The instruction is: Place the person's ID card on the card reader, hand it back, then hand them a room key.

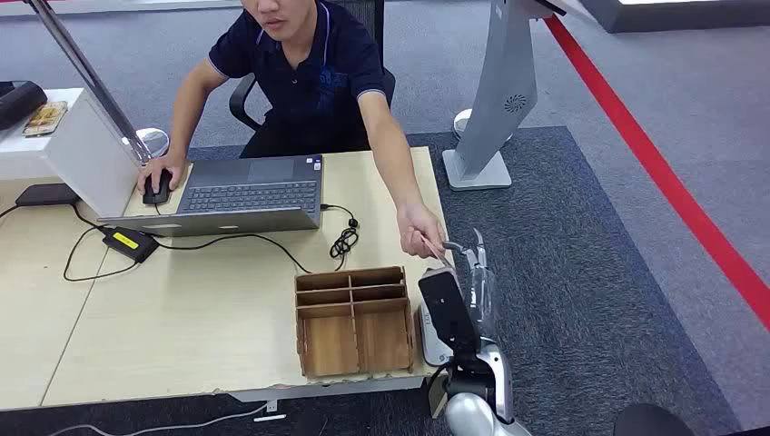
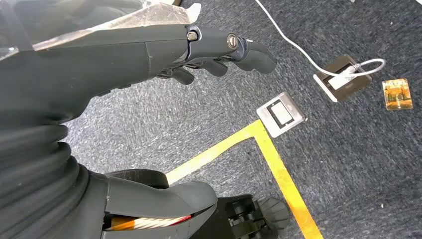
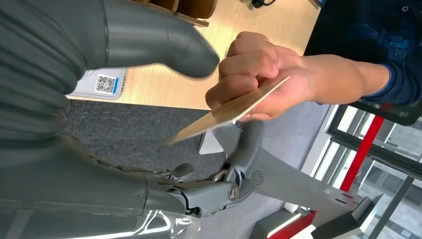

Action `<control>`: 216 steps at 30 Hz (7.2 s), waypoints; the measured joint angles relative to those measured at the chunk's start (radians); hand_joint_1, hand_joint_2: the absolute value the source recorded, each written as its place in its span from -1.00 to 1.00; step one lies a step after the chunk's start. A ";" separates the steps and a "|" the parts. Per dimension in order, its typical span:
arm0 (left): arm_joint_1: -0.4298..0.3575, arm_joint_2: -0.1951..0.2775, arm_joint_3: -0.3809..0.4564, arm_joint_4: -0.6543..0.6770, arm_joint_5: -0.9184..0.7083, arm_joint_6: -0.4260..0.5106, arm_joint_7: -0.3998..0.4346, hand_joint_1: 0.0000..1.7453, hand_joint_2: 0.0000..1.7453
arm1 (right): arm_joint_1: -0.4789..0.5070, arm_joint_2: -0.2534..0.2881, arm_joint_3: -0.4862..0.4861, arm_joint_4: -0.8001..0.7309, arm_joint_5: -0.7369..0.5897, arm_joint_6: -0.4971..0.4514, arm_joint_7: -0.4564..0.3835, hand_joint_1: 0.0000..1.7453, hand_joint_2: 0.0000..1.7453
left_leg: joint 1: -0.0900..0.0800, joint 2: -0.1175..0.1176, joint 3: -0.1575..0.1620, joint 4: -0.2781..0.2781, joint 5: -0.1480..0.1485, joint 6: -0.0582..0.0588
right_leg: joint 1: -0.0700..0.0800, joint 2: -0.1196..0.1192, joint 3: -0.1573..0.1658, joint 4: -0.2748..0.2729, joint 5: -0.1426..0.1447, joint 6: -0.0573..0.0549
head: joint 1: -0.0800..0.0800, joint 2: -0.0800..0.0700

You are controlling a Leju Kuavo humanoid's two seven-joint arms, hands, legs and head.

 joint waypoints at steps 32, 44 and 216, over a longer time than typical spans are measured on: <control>0.000 0.001 -0.005 0.000 0.005 0.008 0.007 -1.00 1.00 | 0.099 -0.001 -0.046 -0.011 0.043 -0.002 0.002 1.00 1.00 | 0.000 0.000 0.000 0.000 0.000 0.000 | 0.000 0.000 -0.001 0.000 0.000 0.000 | 0.000 0.000; 0.001 0.002 -0.004 0.000 0.022 0.016 0.013 -1.00 1.00 | 0.227 0.000 -0.140 -0.010 0.126 -0.002 0.025 1.00 1.00 | 0.000 0.000 -0.001 0.000 0.000 0.000 | 0.000 0.000 -0.001 0.000 0.000 0.000 | 0.000 0.000; -0.018 0.011 -0.077 0.000 0.002 -0.026 0.015 -1.00 1.00 | -0.056 0.015 -0.065 -0.040 0.348 0.002 0.125 -1.00 1.00 | 0.000 0.000 -0.001 0.000 0.000 0.000 | 0.000 0.000 -0.001 0.000 0.000 0.000 | 0.000 0.000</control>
